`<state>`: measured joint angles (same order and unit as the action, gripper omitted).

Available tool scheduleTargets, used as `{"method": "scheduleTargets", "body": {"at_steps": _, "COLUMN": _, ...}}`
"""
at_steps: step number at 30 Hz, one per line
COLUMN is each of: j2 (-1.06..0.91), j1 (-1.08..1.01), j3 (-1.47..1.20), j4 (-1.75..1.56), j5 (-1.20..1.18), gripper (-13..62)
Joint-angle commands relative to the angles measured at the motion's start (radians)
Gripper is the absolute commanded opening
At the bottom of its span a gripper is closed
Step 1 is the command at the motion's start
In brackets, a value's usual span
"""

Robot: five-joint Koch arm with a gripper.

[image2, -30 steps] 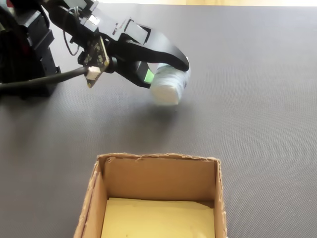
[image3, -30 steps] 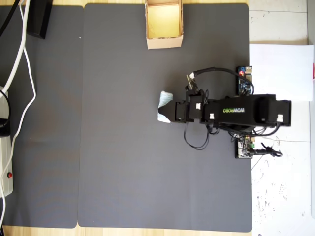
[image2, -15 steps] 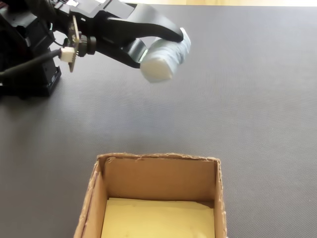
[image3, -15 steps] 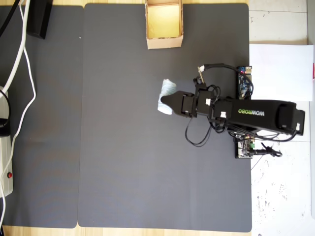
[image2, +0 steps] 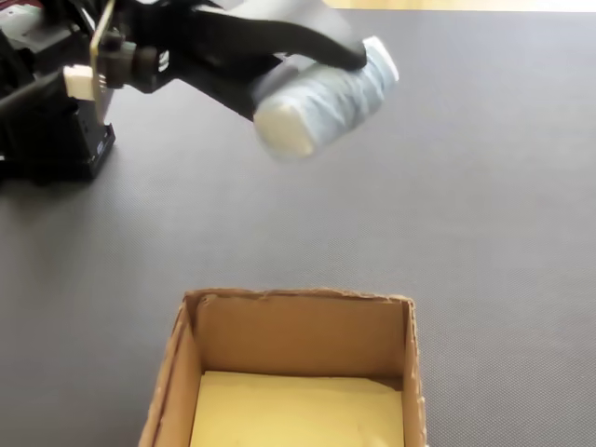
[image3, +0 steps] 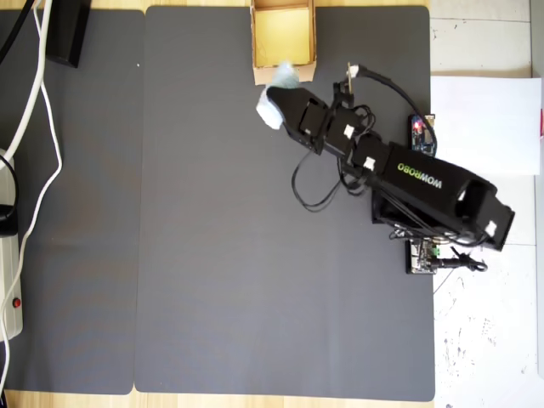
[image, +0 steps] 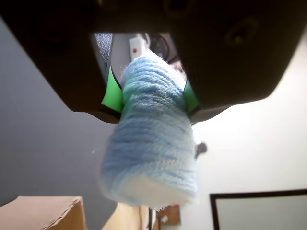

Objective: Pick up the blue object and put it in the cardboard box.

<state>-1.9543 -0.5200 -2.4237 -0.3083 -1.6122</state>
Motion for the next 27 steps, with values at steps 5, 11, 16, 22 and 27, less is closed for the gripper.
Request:
{"method": "scheduleTargets", "body": {"at_steps": 5, "j2": 0.133, "j1": -0.170, "j3": 0.256, "j4": 0.008, "j5": 0.032, "gripper": 10.4}}
{"method": "scheduleTargets", "body": {"at_steps": 11, "j2": 0.232, "j1": -0.285, "j3": 0.321, "j4": 0.034, "j5": 0.041, "gripper": 10.4}}
{"method": "scheduleTargets", "body": {"at_steps": 16, "j2": 0.310, "j1": -0.325, "j3": 0.374, "j4": 0.071, "j5": 0.074, "gripper": 10.5}}
{"method": "scheduleTargets", "body": {"at_steps": 22, "j2": 0.333, "j1": -0.325, "j3": 0.408, "j4": 0.176, "j5": 0.072, "gripper": 25.2}}
{"method": "scheduleTargets", "body": {"at_steps": 27, "j2": 0.330, "j1": -0.325, "j3": 0.410, "j4": 0.178, "j5": 0.075, "gripper": 30.9}}
